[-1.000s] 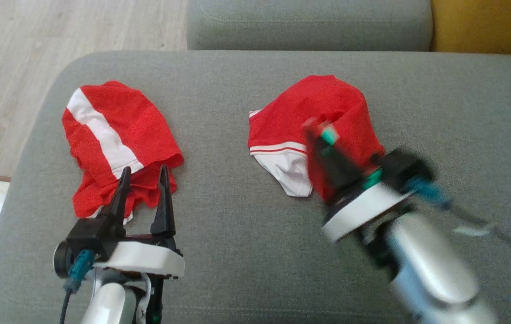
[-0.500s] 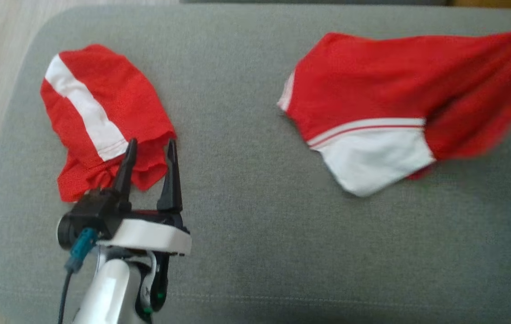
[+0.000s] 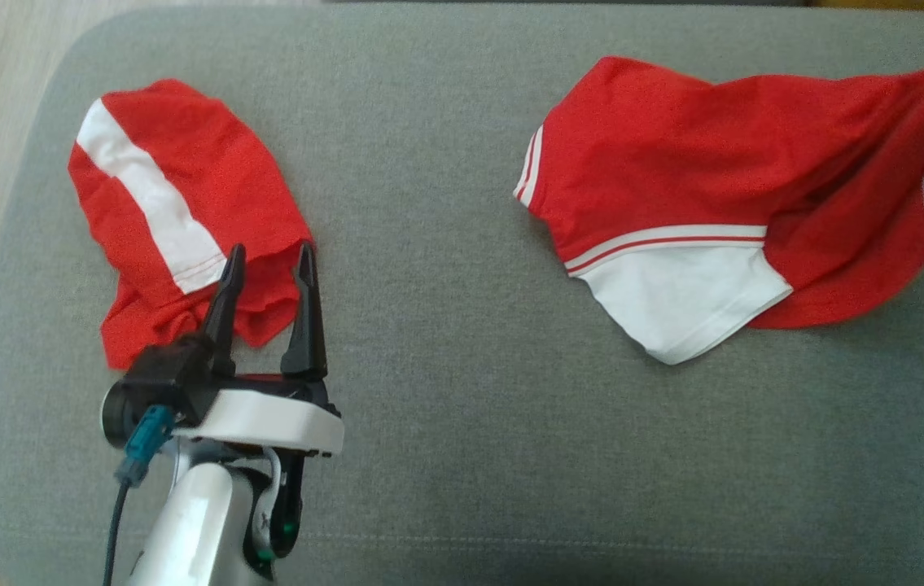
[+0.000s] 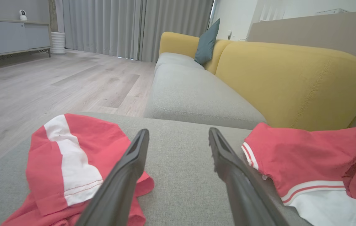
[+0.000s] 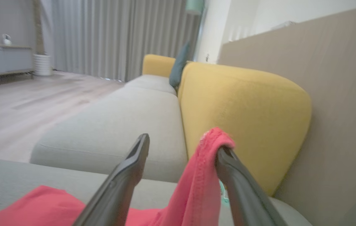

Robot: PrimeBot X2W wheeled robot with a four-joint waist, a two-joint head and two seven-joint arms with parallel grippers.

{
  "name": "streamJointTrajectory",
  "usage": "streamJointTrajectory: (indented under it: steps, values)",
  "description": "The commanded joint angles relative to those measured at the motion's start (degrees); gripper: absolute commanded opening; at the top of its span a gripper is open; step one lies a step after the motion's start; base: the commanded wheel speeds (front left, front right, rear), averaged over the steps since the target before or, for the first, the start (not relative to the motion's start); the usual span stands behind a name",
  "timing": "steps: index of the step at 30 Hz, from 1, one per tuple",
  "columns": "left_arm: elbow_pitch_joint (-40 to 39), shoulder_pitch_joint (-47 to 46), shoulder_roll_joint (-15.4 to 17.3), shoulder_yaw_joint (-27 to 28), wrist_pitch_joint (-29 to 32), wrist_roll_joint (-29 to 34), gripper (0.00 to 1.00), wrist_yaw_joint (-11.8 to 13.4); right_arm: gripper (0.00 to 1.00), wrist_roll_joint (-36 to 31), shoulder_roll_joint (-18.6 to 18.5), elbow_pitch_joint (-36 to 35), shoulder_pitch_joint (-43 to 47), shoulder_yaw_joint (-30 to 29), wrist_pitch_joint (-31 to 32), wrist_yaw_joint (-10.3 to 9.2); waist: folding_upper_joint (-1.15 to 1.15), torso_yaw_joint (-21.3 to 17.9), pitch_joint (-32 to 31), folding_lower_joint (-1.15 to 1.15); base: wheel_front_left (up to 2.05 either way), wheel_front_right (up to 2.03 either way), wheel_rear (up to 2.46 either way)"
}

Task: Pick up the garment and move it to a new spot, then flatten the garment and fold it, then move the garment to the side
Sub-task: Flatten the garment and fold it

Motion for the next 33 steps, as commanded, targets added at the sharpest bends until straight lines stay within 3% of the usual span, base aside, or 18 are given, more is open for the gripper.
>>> streamJointTrajectory:
  steps: [1,8,17,23,33]
  values:
    - [-1.84,-1.75,0.14,2.30,-0.35,-0.09,1.00,-0.23,1.00,0.68,0.22,-3.33,-0.28,1.95,-1.24,-0.04,0.00,-0.53,-1.08,0.00,0.00,0.00,0.00]
    - [-2.24,0.06,0.14,2.82,-0.35,0.04,1.00,0.04,1.00,4.93,4.61,-11.33,6.15,8.70,-3.76,-0.04,0.00,-1.83,-5.25,0.00,0.00,0.00,0.00]
    - [-3.50,2.62,0.14,1.65,-0.35,-0.13,1.00,0.54,1.00,7.01,12.42,-23.23,22.38,14.93,-6.44,-0.04,0.00,-2.46,-9.18,0.00,0.00,0.00,0.00]
    - [-3.64,3.51,0.14,0.87,-0.35,0.01,1.00,0.57,1.00,6.77,13.82,-24.20,28.70,16.69,-8.59,-0.04,0.00,-2.36,-9.37,0.00,0.00,0.00,0.00]
    - [-3.28,2.79,0.14,-0.15,-0.35,0.23,1.00,-0.03,1.00,6.67,13.94,-21.30,28.75,21.29,-6.80,-0.04,0.00,-0.36,-7.41,0.00,0.00,0.00,0.00]
